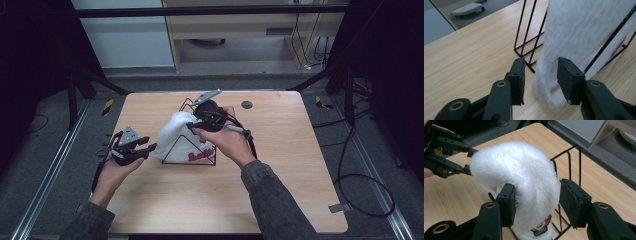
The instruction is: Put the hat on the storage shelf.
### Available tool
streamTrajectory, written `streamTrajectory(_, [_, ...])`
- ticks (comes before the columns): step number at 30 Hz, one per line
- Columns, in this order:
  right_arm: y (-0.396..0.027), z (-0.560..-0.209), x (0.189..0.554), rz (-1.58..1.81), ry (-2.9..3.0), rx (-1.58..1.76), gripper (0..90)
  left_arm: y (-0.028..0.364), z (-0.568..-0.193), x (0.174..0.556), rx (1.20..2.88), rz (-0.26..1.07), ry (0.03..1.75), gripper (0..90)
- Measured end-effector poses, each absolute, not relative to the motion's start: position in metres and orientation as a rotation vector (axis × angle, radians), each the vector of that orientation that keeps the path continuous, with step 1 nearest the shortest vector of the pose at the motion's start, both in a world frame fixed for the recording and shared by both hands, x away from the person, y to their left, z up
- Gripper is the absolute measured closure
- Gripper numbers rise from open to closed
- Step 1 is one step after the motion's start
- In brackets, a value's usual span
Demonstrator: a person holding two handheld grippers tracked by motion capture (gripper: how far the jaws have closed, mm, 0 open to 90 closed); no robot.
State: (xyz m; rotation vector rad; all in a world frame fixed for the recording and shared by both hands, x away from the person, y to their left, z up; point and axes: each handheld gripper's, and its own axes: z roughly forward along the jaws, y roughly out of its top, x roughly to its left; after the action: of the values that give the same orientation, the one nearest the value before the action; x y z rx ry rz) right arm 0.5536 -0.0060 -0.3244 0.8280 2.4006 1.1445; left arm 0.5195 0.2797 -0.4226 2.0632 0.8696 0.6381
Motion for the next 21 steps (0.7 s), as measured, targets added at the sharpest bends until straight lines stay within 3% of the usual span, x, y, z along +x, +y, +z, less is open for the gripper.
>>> streamTrajectory(5, [-0.002,-0.331,0.551,1.091,2.428,0.796,54.7,0.279,-0.422,0.518,2.061,0.634,0.861,60.4])
streamTrajectory(12, [-0.014,-0.336,0.549,1.092,2.433,0.838,47.9,0.285,-0.420,0.519,2.041,0.652,0.896,58.8])
streamTrajectory(19, [-0.041,-0.334,0.535,1.154,2.396,0.854,33.0,0.293,-0.420,0.521,2.031,0.679,0.933,45.2])
streamTrajectory(21, [-0.057,-0.335,0.534,1.164,2.342,0.886,26.1,0.294,-0.420,0.522,2.032,0.684,0.949,35.4])
